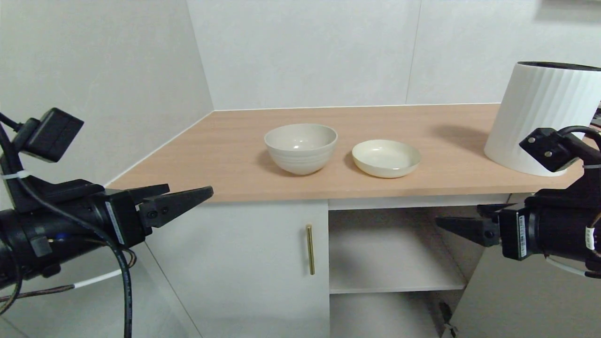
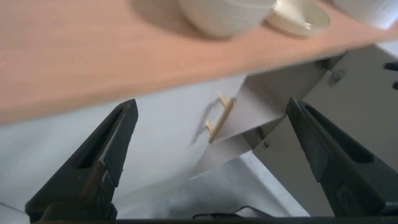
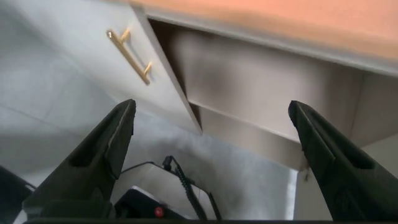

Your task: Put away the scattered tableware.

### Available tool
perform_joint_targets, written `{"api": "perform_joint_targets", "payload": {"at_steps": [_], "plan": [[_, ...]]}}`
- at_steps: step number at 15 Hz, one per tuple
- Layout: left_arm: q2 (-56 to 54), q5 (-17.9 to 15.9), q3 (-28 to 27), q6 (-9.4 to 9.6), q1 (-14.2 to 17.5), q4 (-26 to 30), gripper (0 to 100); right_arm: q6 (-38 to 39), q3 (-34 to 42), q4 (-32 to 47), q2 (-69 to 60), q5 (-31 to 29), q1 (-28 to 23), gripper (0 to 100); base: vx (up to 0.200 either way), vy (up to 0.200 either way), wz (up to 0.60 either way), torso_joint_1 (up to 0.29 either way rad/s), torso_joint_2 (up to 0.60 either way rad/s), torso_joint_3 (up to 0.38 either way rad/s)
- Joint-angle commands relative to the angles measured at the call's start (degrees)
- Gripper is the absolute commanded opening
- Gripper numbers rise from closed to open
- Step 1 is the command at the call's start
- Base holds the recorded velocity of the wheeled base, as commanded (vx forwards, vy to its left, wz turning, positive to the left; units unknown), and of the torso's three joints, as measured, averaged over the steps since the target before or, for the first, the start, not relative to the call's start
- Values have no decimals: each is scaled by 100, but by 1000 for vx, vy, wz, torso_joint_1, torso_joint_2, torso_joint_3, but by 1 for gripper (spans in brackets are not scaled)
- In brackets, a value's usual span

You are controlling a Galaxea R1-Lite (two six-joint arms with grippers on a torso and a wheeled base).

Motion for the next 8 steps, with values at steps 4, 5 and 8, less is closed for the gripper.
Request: {"api": "perform_joint_targets", "payload": {"at_steps": [4, 5, 8], "plan": [[47, 12, -8, -1, 1, 1, 100, 2, 2, -1, 8, 1, 2, 100, 0, 0, 0, 181, -467, -282], [56, 12, -8, -1, 1, 1, 100, 2, 11, -1, 17, 1, 2, 100, 0, 0, 0, 193, -481, -290], [56, 12, -8, -1, 1, 1, 100, 2, 2, -1, 52, 1, 2, 100, 0, 0, 0, 206, -484, -277]]}}
